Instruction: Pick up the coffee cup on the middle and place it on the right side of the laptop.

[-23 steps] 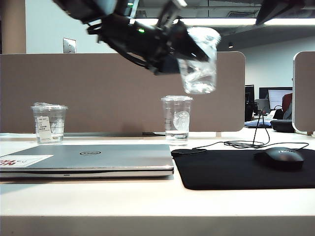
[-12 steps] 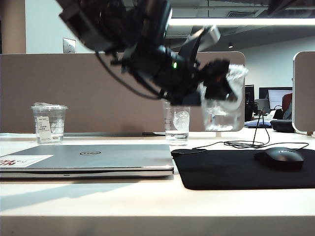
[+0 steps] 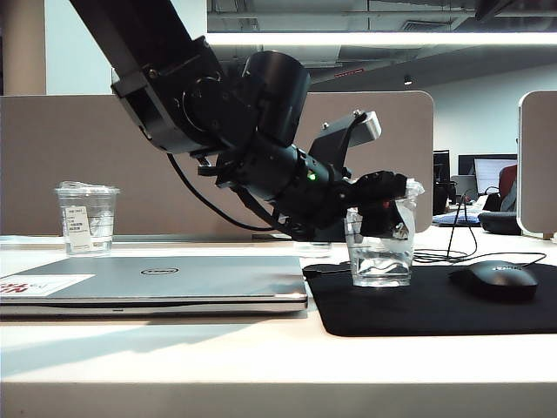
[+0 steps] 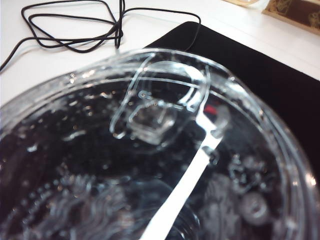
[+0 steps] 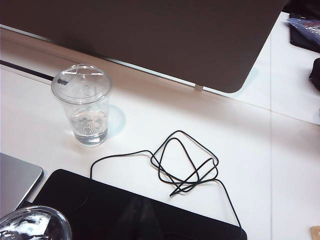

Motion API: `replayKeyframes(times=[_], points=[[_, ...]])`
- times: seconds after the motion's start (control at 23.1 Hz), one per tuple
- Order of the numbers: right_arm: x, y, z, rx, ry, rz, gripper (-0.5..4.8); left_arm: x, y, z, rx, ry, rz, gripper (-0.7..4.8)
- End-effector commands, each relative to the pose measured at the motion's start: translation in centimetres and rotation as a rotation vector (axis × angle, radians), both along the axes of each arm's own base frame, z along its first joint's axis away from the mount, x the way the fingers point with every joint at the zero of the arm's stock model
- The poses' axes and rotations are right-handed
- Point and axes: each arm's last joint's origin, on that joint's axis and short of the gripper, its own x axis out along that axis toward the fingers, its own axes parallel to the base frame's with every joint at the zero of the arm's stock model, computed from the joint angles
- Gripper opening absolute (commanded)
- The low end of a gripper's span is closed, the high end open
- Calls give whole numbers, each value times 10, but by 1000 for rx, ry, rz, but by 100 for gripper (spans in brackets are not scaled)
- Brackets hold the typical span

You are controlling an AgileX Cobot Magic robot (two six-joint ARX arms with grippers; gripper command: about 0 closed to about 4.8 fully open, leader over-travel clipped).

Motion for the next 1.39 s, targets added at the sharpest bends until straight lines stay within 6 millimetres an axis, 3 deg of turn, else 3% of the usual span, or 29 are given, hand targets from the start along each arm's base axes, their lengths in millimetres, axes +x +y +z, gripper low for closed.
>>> replayKeyframes(times=[0.04,0.09,0.69,1.21,1.39], points=[[-1,0,4,-1,-20,1,-5,0,-3,1,-36,5,6,449],[-1,0,4,-1,-19,1,-5,-1,-4,2,-37,4,4,479],[-1,0,4,-9,-19,-20,-5,-12,-5,-2,66,82,-3,479],[-11,-1,10,-7,-35,-20,-5,-29,17,27,297,138,61,479],[-22,-2,16,-5,-48,-20,-5,-41,29,49,335,177,54,479]])
